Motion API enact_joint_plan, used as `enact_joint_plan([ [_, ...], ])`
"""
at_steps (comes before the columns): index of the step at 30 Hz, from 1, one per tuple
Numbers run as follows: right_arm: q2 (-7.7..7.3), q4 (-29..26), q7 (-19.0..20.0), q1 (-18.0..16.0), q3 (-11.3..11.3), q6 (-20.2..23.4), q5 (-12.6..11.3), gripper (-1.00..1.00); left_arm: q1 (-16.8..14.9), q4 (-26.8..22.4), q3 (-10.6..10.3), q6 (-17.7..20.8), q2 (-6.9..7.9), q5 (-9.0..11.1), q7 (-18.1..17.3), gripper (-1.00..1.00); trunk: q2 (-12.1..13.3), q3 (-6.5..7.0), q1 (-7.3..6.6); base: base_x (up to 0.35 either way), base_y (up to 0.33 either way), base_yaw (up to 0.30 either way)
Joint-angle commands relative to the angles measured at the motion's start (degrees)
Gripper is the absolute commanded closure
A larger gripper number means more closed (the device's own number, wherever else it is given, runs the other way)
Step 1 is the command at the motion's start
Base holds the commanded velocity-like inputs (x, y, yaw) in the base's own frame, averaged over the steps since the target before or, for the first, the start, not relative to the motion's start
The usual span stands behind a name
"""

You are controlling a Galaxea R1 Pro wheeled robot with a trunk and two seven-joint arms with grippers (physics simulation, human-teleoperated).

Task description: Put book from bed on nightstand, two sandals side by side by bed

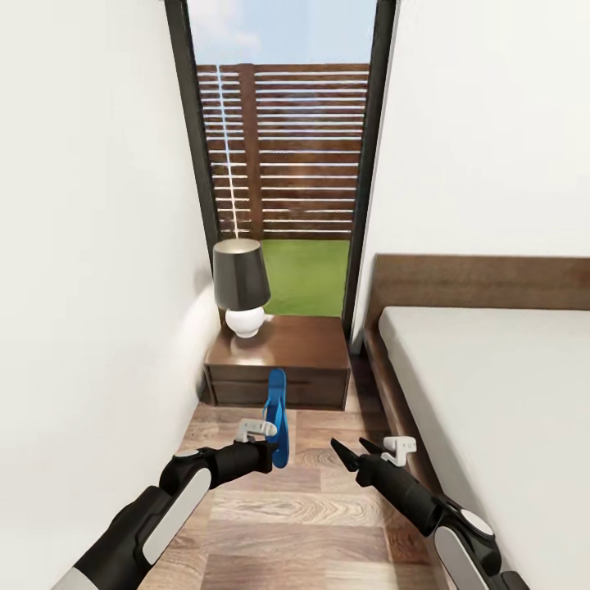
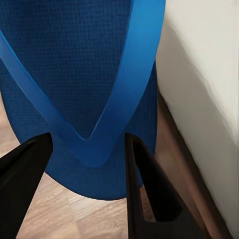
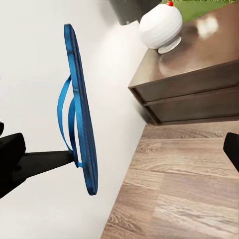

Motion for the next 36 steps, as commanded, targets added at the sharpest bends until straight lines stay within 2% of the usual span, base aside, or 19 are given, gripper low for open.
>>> enact_joint_plan([
  [1,0.05,0.0,-0.1,0.0,0.1,0.1,-0.5,-1.00,0.0,0.0,0.0,0.2,0.04,0.1,0.0,1.00,0.4,0.13,-0.23,0.000,0.000,0.000],
  [36,0.25,-0.1,-0.3,0.0,0.4,-0.1,-0.4,-1.00,0.0,0.0,-0.1,0.2,-0.49,0.1,0.0,1.00,14.4,6.41,-7.92,0.000,0.000,0.000],
])
